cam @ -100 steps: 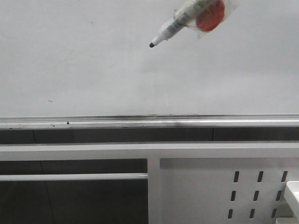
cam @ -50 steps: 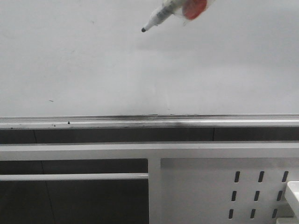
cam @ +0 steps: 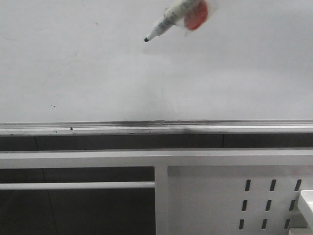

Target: Write number 1 on whiteboard

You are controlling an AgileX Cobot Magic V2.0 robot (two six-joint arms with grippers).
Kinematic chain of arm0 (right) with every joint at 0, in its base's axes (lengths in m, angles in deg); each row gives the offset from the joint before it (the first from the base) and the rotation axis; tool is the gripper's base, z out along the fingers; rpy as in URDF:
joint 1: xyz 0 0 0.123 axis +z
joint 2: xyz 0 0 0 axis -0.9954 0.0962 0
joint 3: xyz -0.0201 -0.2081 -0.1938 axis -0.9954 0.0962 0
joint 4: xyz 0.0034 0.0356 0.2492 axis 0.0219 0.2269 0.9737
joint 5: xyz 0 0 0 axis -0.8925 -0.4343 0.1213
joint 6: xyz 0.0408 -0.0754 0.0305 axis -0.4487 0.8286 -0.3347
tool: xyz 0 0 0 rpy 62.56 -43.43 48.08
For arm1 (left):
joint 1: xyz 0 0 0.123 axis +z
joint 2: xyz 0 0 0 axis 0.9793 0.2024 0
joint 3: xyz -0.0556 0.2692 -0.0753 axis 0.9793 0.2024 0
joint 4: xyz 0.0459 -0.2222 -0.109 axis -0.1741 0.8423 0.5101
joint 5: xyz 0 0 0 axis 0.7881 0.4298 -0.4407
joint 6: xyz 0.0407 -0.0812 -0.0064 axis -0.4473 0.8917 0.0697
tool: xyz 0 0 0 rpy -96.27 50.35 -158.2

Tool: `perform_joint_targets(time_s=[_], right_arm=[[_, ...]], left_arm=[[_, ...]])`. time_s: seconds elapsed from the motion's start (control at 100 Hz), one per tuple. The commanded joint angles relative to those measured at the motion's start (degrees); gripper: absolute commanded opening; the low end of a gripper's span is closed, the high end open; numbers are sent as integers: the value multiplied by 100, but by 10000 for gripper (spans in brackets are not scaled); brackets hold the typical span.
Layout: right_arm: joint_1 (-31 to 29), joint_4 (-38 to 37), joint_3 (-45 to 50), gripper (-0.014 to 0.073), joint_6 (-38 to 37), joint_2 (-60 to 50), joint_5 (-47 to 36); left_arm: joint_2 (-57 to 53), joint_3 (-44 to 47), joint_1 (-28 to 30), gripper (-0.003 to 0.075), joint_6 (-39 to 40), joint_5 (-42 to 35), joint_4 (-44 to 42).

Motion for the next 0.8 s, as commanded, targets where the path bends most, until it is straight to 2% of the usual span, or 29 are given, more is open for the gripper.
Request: perform_joint_targets(time_s=[0.0,0.42,0.79], right_arm=[[-20,72,-162,-69,2,47,-722],[-59,72,-162,-69,2,204,-1362],[-180,72,-162,-69,2,632,-872]], left_arm=[[29,-158,4,-20,34,-467,30],[29,-158,4,-20,34,-467,30],[29,-158,4,-20,34,-463,30]])
